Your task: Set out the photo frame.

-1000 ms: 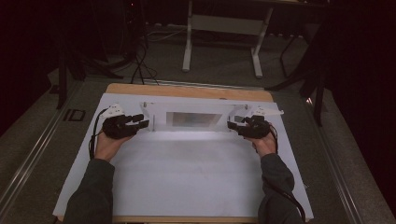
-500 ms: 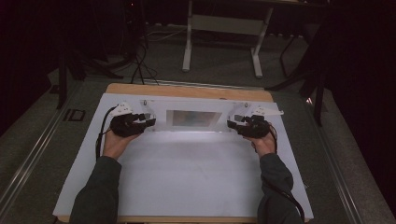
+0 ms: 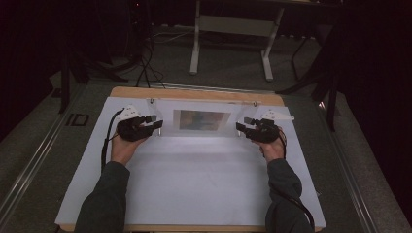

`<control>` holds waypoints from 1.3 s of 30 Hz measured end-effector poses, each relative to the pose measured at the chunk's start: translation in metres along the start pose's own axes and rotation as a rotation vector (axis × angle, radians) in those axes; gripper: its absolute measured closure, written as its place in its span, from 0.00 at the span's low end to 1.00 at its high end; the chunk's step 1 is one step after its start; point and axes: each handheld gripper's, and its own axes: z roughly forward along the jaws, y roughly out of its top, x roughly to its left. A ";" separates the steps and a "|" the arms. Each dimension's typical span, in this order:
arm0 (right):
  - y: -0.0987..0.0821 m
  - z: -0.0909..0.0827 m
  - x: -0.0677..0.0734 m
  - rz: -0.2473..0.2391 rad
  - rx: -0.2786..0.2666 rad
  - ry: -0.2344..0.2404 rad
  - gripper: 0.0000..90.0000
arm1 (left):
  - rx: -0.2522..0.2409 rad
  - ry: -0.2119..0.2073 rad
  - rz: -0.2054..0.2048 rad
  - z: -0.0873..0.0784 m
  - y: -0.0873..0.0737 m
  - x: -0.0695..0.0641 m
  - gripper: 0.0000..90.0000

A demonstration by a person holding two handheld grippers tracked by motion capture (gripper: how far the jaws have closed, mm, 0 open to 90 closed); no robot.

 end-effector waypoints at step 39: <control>0.006 0.005 0.005 0.010 0.009 -0.074 0.54 | 0.026 0.120 -0.050 0.011 0.010 -0.007 0.61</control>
